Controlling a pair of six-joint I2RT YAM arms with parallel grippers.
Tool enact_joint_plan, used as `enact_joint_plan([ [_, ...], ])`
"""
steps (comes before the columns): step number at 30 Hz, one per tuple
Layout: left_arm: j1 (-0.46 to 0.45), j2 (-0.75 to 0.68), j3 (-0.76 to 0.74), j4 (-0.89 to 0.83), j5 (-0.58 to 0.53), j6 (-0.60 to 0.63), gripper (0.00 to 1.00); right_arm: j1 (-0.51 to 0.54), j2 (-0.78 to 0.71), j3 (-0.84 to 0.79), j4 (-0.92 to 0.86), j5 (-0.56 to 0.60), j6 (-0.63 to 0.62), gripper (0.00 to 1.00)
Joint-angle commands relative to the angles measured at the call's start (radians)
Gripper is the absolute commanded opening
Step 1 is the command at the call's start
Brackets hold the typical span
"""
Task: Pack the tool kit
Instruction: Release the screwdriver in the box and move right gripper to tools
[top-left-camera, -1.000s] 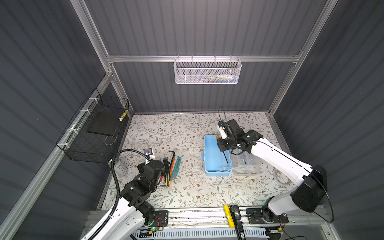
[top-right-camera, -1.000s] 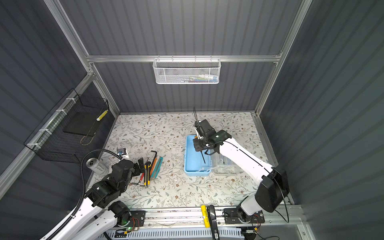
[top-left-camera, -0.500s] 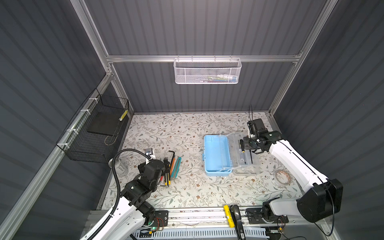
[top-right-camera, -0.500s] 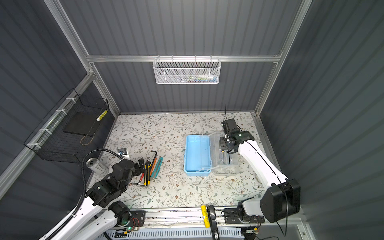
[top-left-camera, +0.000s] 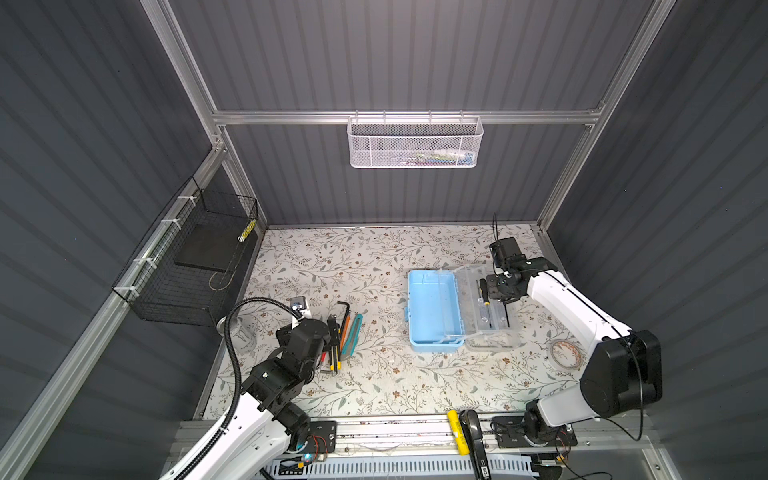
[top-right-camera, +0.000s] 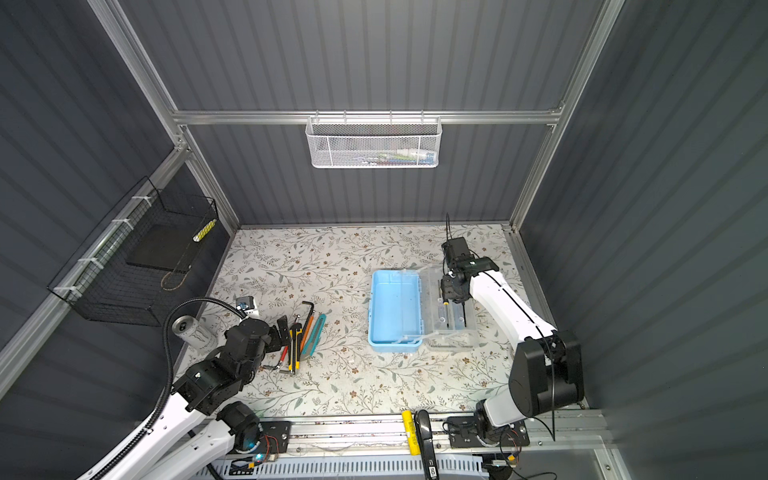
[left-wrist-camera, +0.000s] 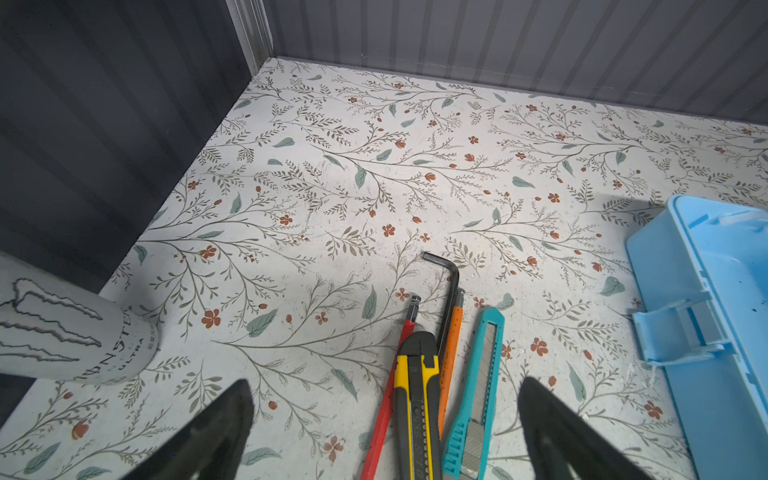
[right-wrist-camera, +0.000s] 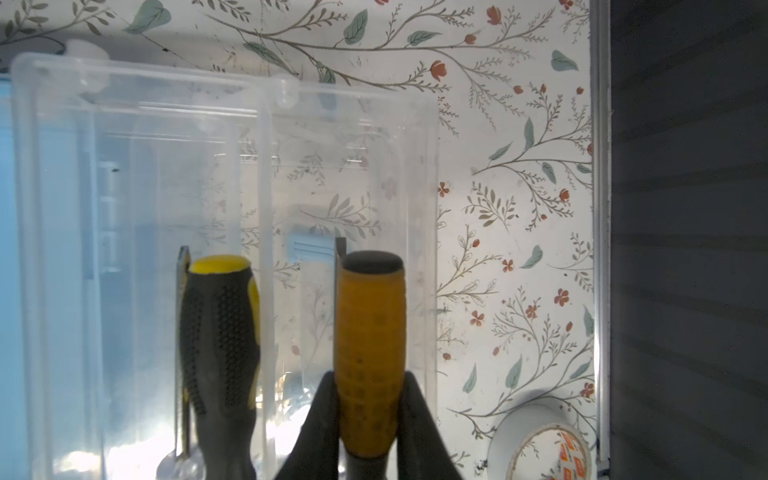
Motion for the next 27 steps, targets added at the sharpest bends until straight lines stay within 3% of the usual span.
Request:
enact_joint_plan([
  [1, 0.0, 0.004, -0.004, 0.002, -0.005, 0.011, 0.99, -0.005, 0.004, 0.023, 0.011, 0.029, -0.026, 0.08],
  [5, 0.0, 0.01, -0.003, 0.001, -0.007, 0.011, 0.99, -0.005, 0.025, 0.031, 0.007, 0.039, -0.035, 0.32],
  [13, 0.0, 0.007, -0.003, 0.002, -0.007, 0.009, 0.99, 0.031, -0.015, 0.091, -0.055, -0.001, 0.024, 0.47],
  [17, 0.0, 0.003, -0.003, 0.0, -0.013, 0.007, 0.99, 0.143, -0.067, 0.109, -0.065, 0.011, 0.059, 0.5],
  [22, 0.0, -0.008, -0.004, -0.006, -0.019, 0.0, 0.99, 0.342, -0.117, 0.044, 0.122, -0.225, 0.164, 0.51],
  [27, 0.0, -0.021, 0.011, -0.036, -0.009, -0.018, 0.99, 0.549, -0.002, 0.056, 0.285, -0.243, 0.256, 0.5],
])
